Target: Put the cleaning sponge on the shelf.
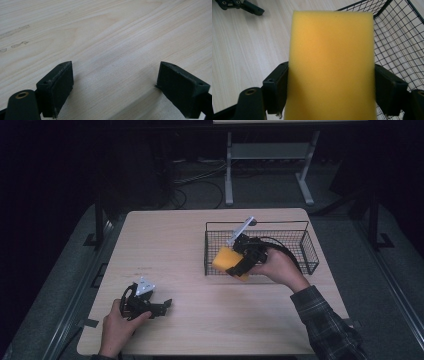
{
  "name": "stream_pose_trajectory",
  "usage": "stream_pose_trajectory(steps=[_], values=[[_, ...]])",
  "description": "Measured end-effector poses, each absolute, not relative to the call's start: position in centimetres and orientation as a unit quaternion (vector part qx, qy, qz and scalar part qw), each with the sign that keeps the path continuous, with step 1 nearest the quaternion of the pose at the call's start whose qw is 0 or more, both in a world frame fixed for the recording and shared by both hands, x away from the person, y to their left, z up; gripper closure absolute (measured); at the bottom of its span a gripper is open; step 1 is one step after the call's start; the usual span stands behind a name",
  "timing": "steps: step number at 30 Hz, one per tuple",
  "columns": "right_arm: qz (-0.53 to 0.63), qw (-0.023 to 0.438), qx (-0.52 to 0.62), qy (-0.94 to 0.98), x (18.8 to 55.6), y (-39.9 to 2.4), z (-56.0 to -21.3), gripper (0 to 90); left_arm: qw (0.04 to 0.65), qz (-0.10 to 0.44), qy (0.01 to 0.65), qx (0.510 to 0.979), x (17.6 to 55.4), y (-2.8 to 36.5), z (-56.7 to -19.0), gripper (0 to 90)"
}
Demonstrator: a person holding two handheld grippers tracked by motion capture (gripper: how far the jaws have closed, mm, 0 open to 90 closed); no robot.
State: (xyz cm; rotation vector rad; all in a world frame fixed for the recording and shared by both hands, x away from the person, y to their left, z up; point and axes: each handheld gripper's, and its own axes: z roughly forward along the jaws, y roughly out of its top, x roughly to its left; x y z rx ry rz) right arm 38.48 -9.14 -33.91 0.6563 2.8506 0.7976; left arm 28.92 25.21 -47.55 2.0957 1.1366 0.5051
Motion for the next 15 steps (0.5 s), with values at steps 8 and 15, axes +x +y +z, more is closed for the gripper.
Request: stream_pose_trajectory(steps=[8, 15], values=[[0.259, 0.056, 0.222, 0.938, 39.9, -8.9, -34.0, 23.9, 0.345, 0.194, 0.438, 0.807, 28.9, 25.2, -47.6, 12.8], [0.257, 0.062, 0.225, 0.938, 41.4, -8.7, -33.6, 23.9, 0.345, 0.194, 0.438, 0.807, 28.9, 25.2, -47.6, 12.8]])
